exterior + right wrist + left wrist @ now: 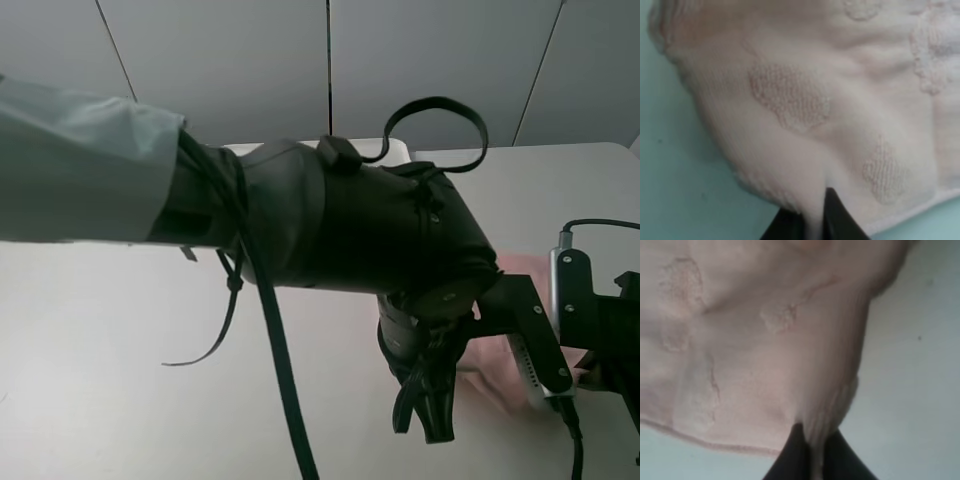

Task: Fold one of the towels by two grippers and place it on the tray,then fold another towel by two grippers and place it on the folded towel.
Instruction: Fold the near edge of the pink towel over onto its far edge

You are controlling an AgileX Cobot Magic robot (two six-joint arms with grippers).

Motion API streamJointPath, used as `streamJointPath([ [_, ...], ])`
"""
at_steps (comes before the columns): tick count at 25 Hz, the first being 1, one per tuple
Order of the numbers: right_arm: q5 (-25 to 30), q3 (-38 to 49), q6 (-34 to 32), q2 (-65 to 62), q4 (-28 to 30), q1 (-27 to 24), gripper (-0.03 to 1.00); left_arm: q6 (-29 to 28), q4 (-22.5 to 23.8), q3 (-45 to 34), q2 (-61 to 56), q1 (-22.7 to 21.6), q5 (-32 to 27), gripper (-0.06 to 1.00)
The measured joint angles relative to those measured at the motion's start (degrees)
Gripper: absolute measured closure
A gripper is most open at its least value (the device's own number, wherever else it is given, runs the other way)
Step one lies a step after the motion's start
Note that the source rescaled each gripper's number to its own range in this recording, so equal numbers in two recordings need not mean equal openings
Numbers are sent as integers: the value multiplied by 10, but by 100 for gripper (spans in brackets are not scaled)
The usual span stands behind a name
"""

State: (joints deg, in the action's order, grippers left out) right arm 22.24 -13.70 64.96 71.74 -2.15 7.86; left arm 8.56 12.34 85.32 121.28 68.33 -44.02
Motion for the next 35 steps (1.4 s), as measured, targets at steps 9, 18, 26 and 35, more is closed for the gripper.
streamJointPath([
  [9,2,1,-144,-89,-2,0,96,-24,-5,0,-27,-53,5,94],
  [18,-61,-16,-336,-119,-1,0,96,-25,-32,0,-36,-86,42,94],
  [26,-134,-16,-457,-99,-1,0,96,-58,-41,0,-38,-111,87,94],
  [35,-206,-19,-521,-34,-11,-53,96,-69,-41,0,-38,-148,125,94],
])
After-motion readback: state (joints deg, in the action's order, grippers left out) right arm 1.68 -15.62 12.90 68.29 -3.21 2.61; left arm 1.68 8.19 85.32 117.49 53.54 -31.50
